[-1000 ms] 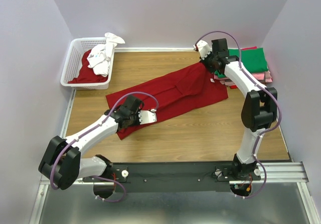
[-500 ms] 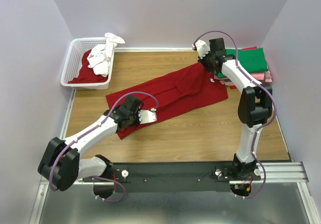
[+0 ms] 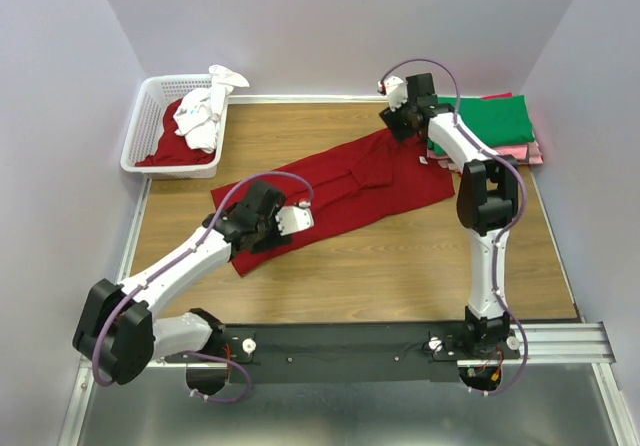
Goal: Fold and stack the t-shirts
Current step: Fold the tshirt
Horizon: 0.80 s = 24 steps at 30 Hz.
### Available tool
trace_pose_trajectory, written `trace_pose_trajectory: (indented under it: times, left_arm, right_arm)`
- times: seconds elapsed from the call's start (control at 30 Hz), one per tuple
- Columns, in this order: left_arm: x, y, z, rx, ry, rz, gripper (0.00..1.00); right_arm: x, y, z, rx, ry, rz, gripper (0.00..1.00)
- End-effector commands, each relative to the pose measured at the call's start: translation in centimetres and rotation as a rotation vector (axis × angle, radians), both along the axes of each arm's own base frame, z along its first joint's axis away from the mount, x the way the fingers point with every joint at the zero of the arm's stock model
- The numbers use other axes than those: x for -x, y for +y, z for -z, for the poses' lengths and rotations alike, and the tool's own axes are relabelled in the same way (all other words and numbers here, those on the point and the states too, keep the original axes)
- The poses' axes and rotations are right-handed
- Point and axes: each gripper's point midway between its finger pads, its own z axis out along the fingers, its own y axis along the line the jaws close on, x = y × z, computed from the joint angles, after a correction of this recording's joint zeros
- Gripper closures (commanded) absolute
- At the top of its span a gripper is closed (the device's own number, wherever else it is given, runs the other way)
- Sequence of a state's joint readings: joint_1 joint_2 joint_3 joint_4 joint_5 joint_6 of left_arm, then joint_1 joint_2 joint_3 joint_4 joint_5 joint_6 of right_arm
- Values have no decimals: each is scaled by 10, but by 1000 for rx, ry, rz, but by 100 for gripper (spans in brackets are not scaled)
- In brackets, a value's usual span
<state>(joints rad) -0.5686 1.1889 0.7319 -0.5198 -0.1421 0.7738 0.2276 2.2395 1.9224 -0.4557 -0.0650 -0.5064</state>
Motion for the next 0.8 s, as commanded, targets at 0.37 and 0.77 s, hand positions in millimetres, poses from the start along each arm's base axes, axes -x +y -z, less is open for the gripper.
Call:
trace_pose_trajectory:
  times: [0.37,0.77]
  left_arm:
    - [-54,9,-195,479,-478,-537,3]
    - [-29,2,-191,830,-557,-538,2]
  right_arm:
    - [57,39,-38,-293,93,-16,21]
    - [122,49,27,-487,408,110,28]
